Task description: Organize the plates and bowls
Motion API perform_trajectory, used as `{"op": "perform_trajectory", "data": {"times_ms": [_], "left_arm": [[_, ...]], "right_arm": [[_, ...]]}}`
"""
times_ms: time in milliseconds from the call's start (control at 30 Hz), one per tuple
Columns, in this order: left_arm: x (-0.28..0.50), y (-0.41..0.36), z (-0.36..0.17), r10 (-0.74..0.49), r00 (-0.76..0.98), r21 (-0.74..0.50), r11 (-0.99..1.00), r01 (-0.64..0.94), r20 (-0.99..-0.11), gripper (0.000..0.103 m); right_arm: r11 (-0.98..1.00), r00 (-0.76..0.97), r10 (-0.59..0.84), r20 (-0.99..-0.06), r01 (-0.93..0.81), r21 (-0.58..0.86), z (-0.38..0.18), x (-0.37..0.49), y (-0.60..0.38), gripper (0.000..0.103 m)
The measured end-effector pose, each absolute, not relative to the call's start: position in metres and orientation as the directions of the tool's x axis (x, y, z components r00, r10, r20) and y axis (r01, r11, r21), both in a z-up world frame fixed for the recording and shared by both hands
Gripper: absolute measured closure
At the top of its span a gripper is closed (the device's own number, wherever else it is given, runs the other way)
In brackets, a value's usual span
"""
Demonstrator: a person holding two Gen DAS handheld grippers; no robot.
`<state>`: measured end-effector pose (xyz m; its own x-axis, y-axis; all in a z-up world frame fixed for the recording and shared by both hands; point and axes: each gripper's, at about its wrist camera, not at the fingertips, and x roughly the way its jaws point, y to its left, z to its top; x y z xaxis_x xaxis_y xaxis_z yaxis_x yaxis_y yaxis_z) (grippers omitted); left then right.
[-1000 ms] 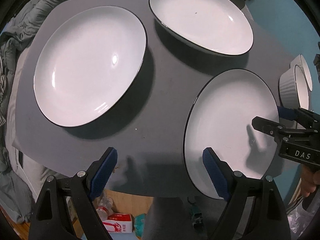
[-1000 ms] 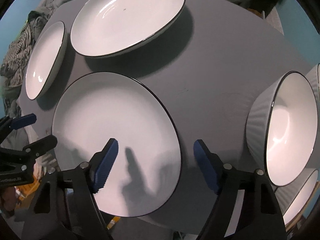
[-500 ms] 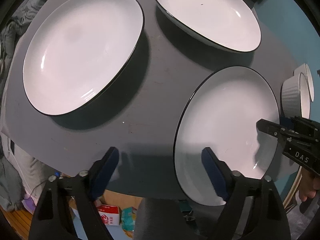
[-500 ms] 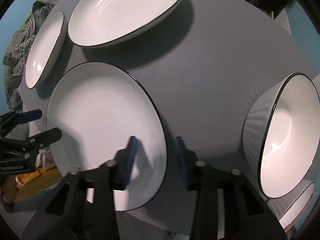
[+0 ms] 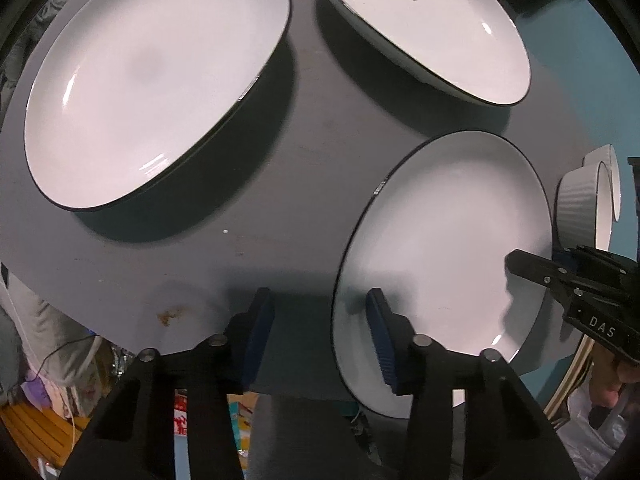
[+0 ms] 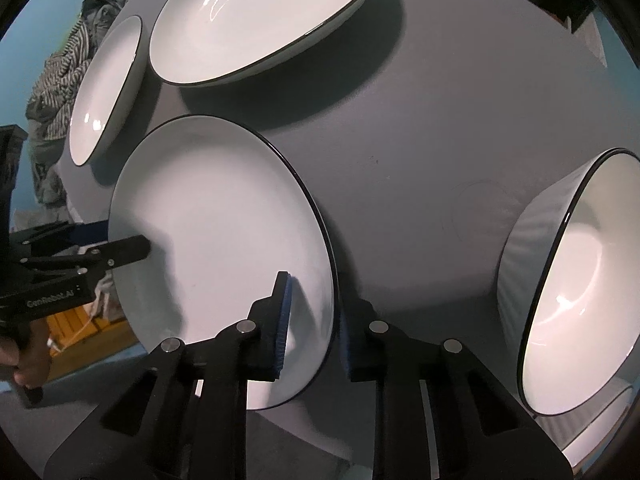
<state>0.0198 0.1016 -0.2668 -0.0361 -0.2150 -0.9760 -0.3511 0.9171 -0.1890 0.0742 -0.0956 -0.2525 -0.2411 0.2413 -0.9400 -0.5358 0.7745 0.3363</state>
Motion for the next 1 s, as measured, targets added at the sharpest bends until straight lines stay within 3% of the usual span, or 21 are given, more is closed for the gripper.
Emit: {"op": "perform_trajectory", "data": {"times_ms": [233,1000], "left_arm": [[0.029,0.110,-0.262,-0.251,-0.036,-0.227,0.919,-0.322,-0.967,0.078],[0.013,0.129,-0.257,-0.276,-0.030,-0.255,0.920,-0.298,-0.961,0.080]], "right_arm": [[0.753,-0.254,0.232,-0.939,-0.564,0.339,-0.259,0.070,-0.103,0.082],[0.789,-0.304,0.281,-0.910,-0.467,0.399,-0.266,0.081,-0.105,0.088]]}}
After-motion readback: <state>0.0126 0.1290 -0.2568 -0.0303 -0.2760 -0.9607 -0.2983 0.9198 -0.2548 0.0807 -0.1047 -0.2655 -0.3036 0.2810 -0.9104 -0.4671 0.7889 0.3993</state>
